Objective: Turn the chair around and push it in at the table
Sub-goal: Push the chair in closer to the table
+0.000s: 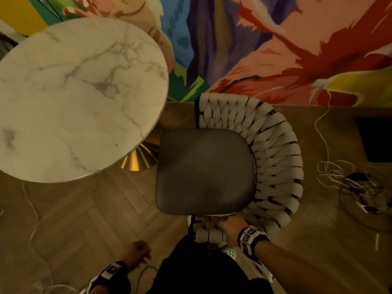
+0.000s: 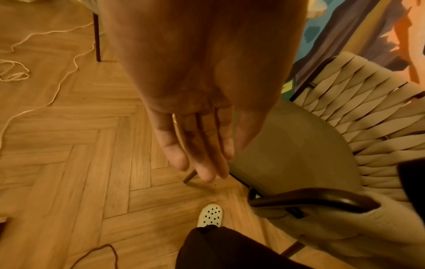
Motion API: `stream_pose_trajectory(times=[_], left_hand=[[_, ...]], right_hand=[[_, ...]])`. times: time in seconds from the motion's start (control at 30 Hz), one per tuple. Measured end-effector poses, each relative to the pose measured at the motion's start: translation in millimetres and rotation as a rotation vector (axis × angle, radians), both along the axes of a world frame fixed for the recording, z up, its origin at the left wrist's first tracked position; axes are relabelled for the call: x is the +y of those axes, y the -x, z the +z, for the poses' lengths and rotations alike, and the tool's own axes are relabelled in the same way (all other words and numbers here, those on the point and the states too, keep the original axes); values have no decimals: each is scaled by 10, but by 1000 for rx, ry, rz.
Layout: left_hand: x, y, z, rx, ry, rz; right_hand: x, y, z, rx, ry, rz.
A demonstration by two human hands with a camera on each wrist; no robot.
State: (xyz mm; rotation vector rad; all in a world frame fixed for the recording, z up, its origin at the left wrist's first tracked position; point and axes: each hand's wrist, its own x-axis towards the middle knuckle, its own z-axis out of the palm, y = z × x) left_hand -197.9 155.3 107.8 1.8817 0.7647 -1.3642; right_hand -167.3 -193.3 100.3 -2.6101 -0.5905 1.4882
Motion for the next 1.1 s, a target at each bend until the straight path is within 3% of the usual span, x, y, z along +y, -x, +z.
stream_pose_trajectory(times=[0.1,0.17,0.27,0.37,0.43,0.53,0.63,0.7,0.87,0.93,1.03,1.1], left_hand=[[-178,-45,60,-33,26,34],[-331,-71,71,-88,40,76],[-491,-93,74,-138,49,121],[-591,-123,39,-132,63,137],[-655,-176,16,-142,65,176],[-753,-278,22,-169,59,166],[-861,-352,42,-171,60,118],[-909,-372,60,-180,65,95],[-861,-302,42,-186,44,65],[-807,-240,30,-173,38,54],[-649,-137,24,-132,16,74],[-513,-74,29,-102,3,83]], right_hand=[[-10,206,-158,35,89,79],[-70,361,-471,70,125,113],[-107,429,-348,52,56,-35],[-345,510,13,47,-124,-533],[-615,596,122,44,-225,-1065],[-1056,846,196,260,-317,-1789],[-1368,1187,211,429,-329,-2157],[-1400,1393,101,522,-320,-2257],[-796,1473,-82,674,-416,-2255],[-527,1373,-240,613,-541,-2285],[-382,1281,-765,540,-562,-2375],[-320,1215,-842,520,-603,-2465]])
